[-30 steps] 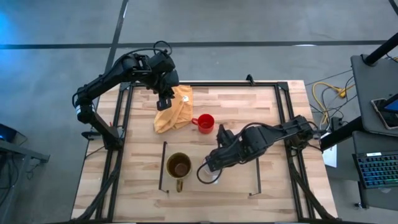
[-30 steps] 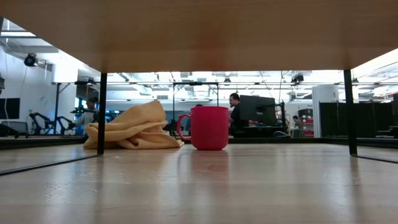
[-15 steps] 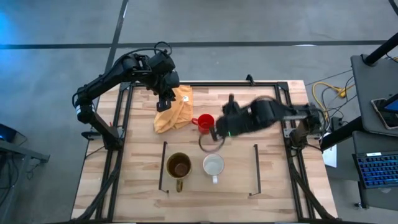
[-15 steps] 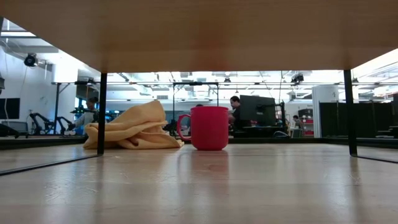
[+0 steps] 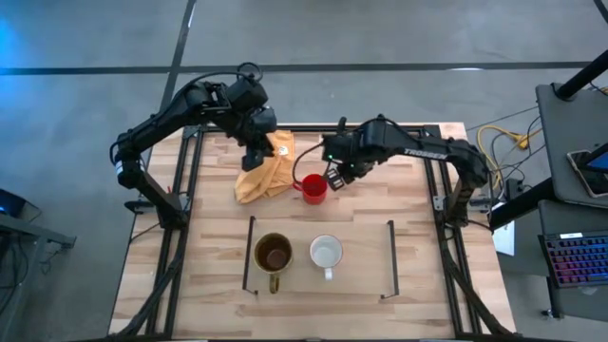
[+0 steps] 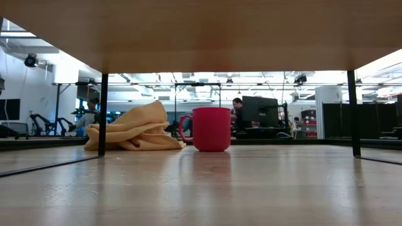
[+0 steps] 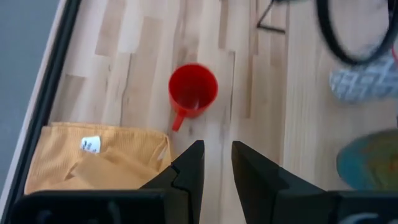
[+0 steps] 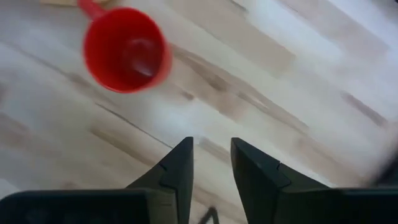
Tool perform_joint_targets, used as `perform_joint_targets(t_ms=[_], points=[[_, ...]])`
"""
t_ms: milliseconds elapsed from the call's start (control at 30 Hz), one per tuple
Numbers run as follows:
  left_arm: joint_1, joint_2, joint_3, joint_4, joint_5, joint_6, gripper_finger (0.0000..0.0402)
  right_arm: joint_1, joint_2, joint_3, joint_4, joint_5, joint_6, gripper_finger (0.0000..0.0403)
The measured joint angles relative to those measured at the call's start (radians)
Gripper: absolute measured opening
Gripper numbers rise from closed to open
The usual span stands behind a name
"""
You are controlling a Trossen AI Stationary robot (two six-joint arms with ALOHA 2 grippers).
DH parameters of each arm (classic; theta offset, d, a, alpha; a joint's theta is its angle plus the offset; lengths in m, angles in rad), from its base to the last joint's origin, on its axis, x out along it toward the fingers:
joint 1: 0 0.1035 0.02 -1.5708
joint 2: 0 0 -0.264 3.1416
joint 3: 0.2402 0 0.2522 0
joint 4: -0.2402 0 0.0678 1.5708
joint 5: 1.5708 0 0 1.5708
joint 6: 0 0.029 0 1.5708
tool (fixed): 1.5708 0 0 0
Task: Stack small to large cups/mugs on shelf
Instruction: Put the red mug on the shelf
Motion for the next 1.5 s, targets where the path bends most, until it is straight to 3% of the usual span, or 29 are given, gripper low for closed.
perform_joint_targets(t_ms=[167,300,633,867,1500], points=[[0.003,0.000,-0.004,0.057,0.000,-0.009,0.0067,-0.044,0.000,-0.052,0.145,-0.082,-0.106,0.0100],[0.019,-0.001,-0.018,0.081,0.000,0.101,0.0067,-0.081,0.000,-0.087,0.227,-0.129,-0.138,0.0096],[0.169,0.000,-0.164,0.147,-0.009,0.113,0.0067,-0.176,0.014,-0.282,0.437,-0.299,-0.111,0.0102],[0.250,0.001,-0.205,0.167,0.086,0.153,0.0067,-0.194,0.015,-0.395,0.612,-0.403,-0.057,0.0101],[0.395,0.000,-0.268,0.228,0.091,0.161,0.0067,-0.167,0.053,-0.456,0.718,-0.429,0.011,0.0116]])
